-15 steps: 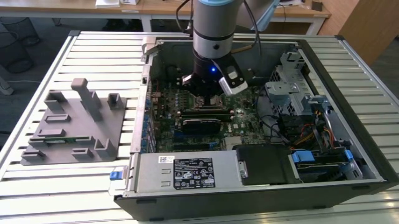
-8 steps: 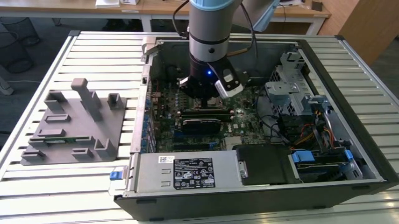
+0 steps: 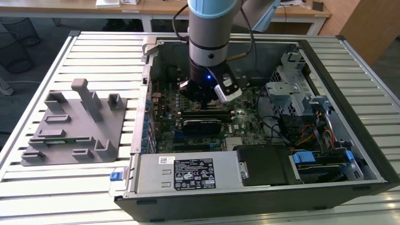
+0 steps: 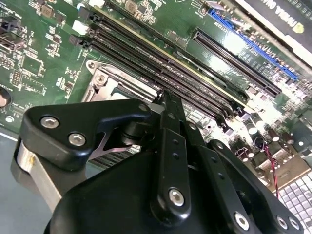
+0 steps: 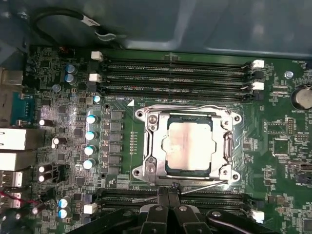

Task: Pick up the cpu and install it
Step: 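Install the second cpu locking lever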

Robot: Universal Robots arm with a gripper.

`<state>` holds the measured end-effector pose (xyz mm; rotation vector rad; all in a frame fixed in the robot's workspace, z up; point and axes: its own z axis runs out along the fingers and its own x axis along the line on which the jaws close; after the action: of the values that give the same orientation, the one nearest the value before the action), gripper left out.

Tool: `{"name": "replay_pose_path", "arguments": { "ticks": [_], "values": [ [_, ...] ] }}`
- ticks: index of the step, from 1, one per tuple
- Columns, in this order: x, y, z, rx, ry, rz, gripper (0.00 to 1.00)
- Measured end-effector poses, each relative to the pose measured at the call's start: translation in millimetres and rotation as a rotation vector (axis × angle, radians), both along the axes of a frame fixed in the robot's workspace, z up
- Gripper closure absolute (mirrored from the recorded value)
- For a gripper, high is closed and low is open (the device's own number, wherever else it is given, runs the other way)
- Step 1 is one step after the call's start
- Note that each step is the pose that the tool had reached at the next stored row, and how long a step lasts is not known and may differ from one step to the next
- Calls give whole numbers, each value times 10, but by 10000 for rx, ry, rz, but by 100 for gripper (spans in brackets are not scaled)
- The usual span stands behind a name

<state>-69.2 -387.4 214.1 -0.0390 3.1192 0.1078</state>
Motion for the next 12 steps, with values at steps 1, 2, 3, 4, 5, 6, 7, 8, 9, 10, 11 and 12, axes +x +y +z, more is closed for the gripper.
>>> {"name": "replay_pose_path", "arguments": {
  "ticks": [1,2,3,4,5,6,7,8,9,10,11,12],
  "values": [
    [-5,0,-9,21,0,-1,89],
    [-13,-1,-17,47,0,-1,89],
    [-30,-1,-24,75,1,0,89],
    [-50,0,-31,106,0,0,89],
    [-69,0,-37,137,0,1,89],
    [-84,-1,-44,171,0,0,89],
    [-89,-2,-51,213,1,0,89],
    [-90,-6,-58,270,0,2,89],
    [-90,-13,-62,346,1,1,89],
    [-90,-23,-66,437,2,0,89],
    [-90,-34,-68,521,3,0,89],
    [-90,-48,-69,596,3,1,89]
  ]
}}
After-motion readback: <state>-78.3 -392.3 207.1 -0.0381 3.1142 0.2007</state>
